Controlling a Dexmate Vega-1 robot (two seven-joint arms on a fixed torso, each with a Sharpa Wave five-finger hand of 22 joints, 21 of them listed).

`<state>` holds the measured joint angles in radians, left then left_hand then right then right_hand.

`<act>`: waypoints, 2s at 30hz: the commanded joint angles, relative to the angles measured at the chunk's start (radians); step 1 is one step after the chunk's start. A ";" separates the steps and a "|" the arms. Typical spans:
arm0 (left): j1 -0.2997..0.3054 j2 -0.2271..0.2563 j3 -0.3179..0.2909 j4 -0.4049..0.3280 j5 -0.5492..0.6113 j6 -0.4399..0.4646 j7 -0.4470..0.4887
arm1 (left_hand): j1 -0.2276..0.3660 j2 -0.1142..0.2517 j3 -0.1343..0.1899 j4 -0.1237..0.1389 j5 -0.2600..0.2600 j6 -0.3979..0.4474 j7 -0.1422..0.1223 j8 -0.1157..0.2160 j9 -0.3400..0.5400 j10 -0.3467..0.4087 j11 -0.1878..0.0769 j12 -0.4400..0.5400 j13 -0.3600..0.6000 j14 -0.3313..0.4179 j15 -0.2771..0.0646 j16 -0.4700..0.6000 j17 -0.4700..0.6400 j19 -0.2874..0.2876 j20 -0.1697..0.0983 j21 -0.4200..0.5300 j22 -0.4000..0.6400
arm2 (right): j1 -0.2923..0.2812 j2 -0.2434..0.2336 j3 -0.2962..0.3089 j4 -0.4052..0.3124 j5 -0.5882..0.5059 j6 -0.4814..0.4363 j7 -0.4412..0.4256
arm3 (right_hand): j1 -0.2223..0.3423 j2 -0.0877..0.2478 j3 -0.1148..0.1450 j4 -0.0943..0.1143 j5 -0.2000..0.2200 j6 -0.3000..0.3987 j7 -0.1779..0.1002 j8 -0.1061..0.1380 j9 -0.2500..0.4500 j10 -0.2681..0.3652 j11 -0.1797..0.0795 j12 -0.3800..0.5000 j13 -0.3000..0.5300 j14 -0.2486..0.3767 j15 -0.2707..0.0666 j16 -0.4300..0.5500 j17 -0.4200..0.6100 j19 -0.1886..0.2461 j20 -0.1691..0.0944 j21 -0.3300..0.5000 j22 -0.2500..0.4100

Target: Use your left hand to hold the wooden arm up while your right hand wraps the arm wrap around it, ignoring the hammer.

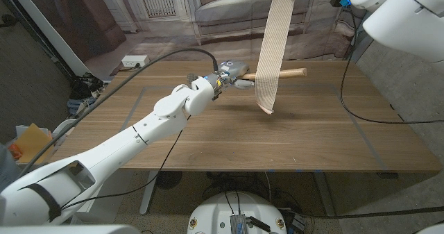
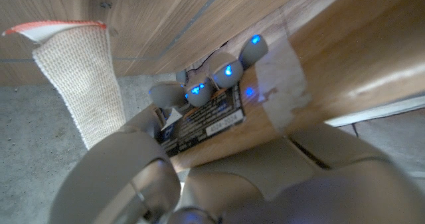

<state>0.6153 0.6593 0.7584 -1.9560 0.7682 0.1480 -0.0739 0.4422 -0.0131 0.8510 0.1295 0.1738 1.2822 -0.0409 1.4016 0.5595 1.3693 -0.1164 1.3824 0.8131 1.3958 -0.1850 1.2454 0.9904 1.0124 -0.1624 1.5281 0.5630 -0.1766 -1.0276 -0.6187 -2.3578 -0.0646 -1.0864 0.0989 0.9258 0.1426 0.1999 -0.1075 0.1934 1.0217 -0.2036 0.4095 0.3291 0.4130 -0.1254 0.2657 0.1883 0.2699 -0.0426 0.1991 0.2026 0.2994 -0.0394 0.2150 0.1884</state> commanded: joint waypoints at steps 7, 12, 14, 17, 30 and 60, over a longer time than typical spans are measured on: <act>0.043 -0.009 -0.072 -0.032 -0.077 -0.097 0.106 | 0.006 0.006 0.000 0.000 -0.001 0.003 -0.001 0.009 0.007 0.012 0.002 0.039 0.003 0.012 -0.004 0.128 0.065 0.002 -0.048 0.015 0.024 | -0.249 -0.006 0.154 0.095 0.128 0.105 -0.118 | -0.006 0.002 -0.002 -0.001 0.002 0.008 -0.004 -0.007 -0.004 0.008 0.007 -0.002 0.005 0.009 -0.030 0.000 0.001 -0.007 -0.040 0.002 0.004; 0.054 -0.011 -0.097 -0.039 -0.105 -0.115 0.134 | 0.007 0.006 0.000 0.000 -0.001 0.006 0.002 0.011 0.007 0.012 0.001 0.042 0.004 0.006 -0.003 0.127 0.061 0.003 -0.046 0.016 0.029 | -0.379 -0.003 0.216 0.114 0.155 0.185 -0.209 | -0.006 0.003 -0.002 0.000 0.002 0.009 -0.005 -0.009 -0.006 0.008 0.004 -0.003 0.005 0.007 -0.033 -0.001 0.001 -0.013 -0.040 0.000 0.004; 0.061 -0.008 -0.110 -0.043 -0.115 -0.122 0.149 | 0.007 0.007 0.000 0.000 -0.001 0.006 0.002 0.011 0.006 0.011 0.002 0.042 0.004 0.009 -0.003 0.129 0.063 0.002 -0.047 0.015 0.030 | -0.427 -0.001 0.239 0.122 0.169 0.213 -0.236 | -0.006 0.003 -0.002 0.000 0.002 0.012 -0.004 -0.009 -0.008 0.009 0.004 -0.002 0.005 0.006 -0.031 -0.002 0.001 -0.013 -0.040 0.000 0.004; 0.074 -0.006 -0.135 -0.044 -0.145 -0.130 0.169 | 0.007 0.007 0.000 0.000 -0.001 0.005 0.003 0.013 0.009 0.015 0.003 0.036 -0.010 0.009 -0.004 0.135 0.067 0.005 -0.046 0.008 0.021 | -0.499 0.006 0.265 0.132 0.176 0.265 -0.288 | -0.007 0.004 -0.002 0.000 0.002 0.012 -0.005 -0.009 -0.009 0.009 0.005 -0.003 0.005 0.003 -0.031 -0.002 0.002 -0.016 -0.041 -0.001 0.004; 0.082 -0.027 -0.169 -0.049 -0.162 -0.066 0.219 | 0.008 0.009 -0.001 0.000 -0.001 0.004 0.002 0.017 0.009 0.014 0.005 0.042 -0.006 0.009 -0.003 0.137 0.061 0.009 -0.047 0.010 0.029 | -0.774 0.035 0.409 0.172 0.220 0.505 -0.444 | -0.002 0.004 -0.001 -0.003 0.002 0.012 0.003 -0.010 -0.009 0.013 0.005 -0.003 0.005 0.003 -0.030 -0.003 0.001 -0.019 -0.042 -0.002 0.004; 0.036 -0.089 -0.085 -0.003 0.067 0.131 0.315 | 0.016 0.017 -0.001 -0.004 -0.002 -0.002 0.009 0.039 0.036 0.010 0.004 0.056 -0.001 0.008 -0.003 0.146 0.055 0.008 -0.046 0.005 0.031 | -1.194 0.123 0.571 0.061 0.026 0.813 -0.618 | 0.006 0.007 -0.001 -0.007 0.003 0.004 0.024 -0.005 0.009 0.019 0.006 -0.004 0.006 0.025 -0.031 0.007 0.001 -0.008 -0.037 0.004 0.004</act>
<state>0.6612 0.5995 0.6501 -1.9733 0.7726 0.2001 0.2167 0.4562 -0.0044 0.8511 0.1292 0.1739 1.2796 -0.0385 1.4251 0.5787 1.3760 -0.1133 1.3830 0.7927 1.3962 -0.1852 1.2454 0.9904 1.0124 -0.1624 1.5370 0.5959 -1.2129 -0.9472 -0.1143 -2.2450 0.0407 -0.3660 -0.4777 0.9258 0.1425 0.1972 -0.1103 0.1934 1.0234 -0.1904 0.4008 0.3326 0.4201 -0.1183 0.2657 0.1882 0.2825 -0.0411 0.1999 0.2022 0.2795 -0.0412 0.2150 0.1883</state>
